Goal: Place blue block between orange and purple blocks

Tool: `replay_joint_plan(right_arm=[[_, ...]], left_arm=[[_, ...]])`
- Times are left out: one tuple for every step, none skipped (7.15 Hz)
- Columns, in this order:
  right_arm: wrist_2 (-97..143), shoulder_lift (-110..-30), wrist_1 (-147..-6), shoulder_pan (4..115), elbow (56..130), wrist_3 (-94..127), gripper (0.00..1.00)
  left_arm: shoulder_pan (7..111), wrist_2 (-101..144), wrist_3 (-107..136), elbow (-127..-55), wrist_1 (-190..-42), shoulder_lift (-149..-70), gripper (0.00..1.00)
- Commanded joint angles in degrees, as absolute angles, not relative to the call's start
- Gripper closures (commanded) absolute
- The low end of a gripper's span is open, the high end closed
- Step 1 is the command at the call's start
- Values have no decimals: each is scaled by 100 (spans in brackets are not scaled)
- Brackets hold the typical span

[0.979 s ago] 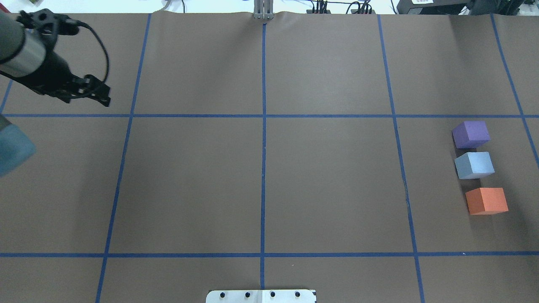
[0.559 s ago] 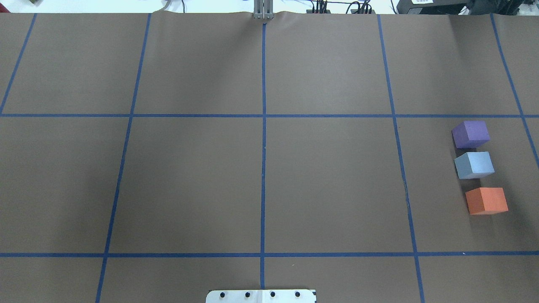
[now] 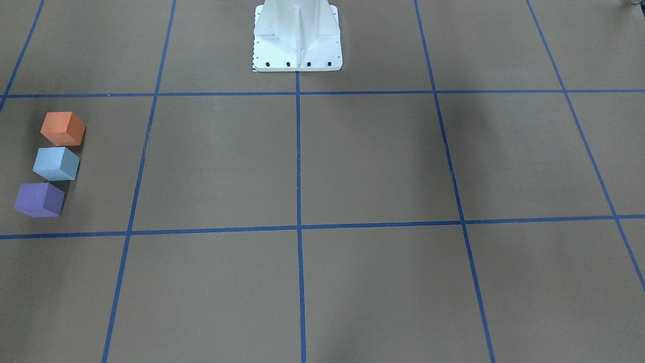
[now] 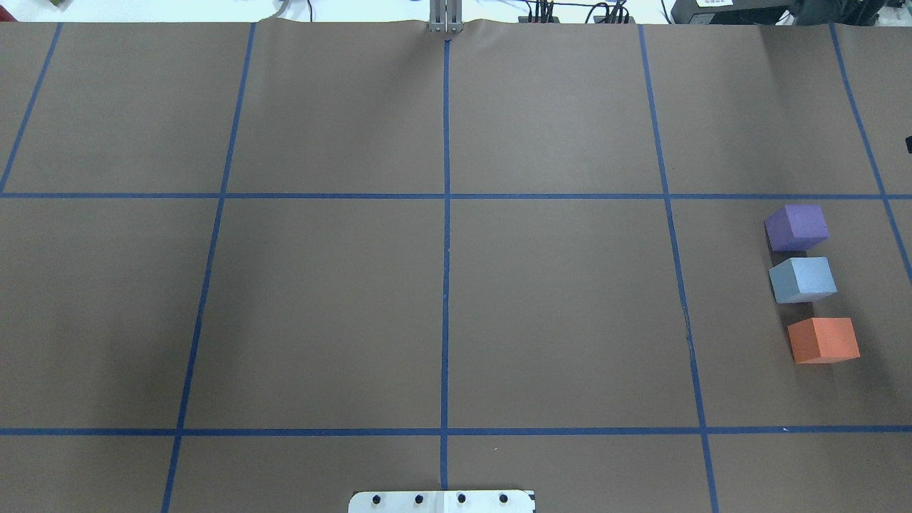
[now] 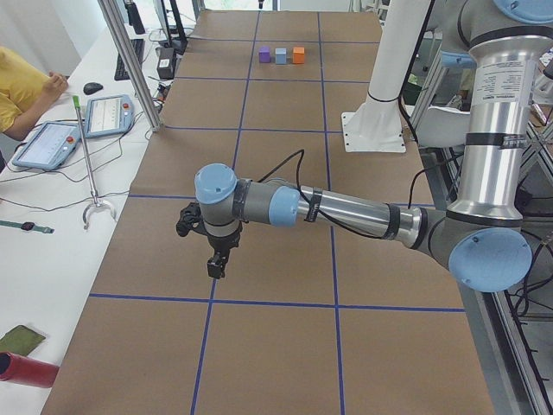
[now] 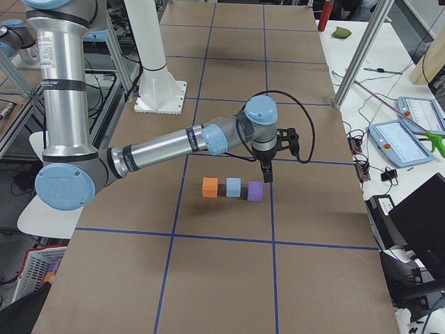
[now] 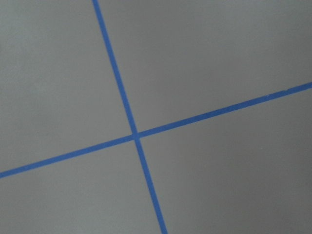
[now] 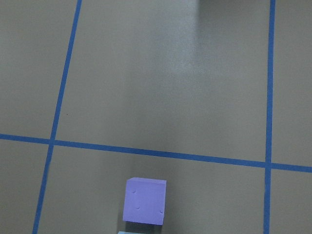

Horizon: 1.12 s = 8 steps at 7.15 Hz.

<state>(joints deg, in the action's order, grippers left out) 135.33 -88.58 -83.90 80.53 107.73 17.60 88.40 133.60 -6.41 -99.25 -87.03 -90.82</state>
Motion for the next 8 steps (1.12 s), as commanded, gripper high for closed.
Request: replay_joint_plan(right_arm=[[13535, -8763, -8411, 7893, 10793, 1767, 0], [13518, -8719, -8429, 7884, 10636, 1767, 0], [13413, -8788, -8420, 7901, 10670, 1775, 0], [13351, -8841, -8385, 7962, 10653, 1767, 0], [13446, -8824, -8359, 7954, 10583, 1801, 0], [13630, -8763, -8385, 7963, 10565, 1776, 0], [13580, -8658, -8367, 7954, 10477, 1775, 0], [13579, -8701, -8350, 7954, 10494, 1836, 0]], left_arm=[[9148, 13377, -492, -9914, -8719, -9026, 0], [9149, 13377, -501, -9931, -8719, -9026, 0], [9149, 13325, -571, -10001, -8849, -8791, 0], [9141, 13359, -580, -9941, -9086, -8659, 0], [9141, 13394, -510, -10062, -9201, -8649, 0], [9132, 13368, -484, -10063, -9193, -8718, 0], [9132, 13333, -483, -10003, -9219, -8745, 0], [9158, 13394, -501, -10254, -9194, -8676, 0]])
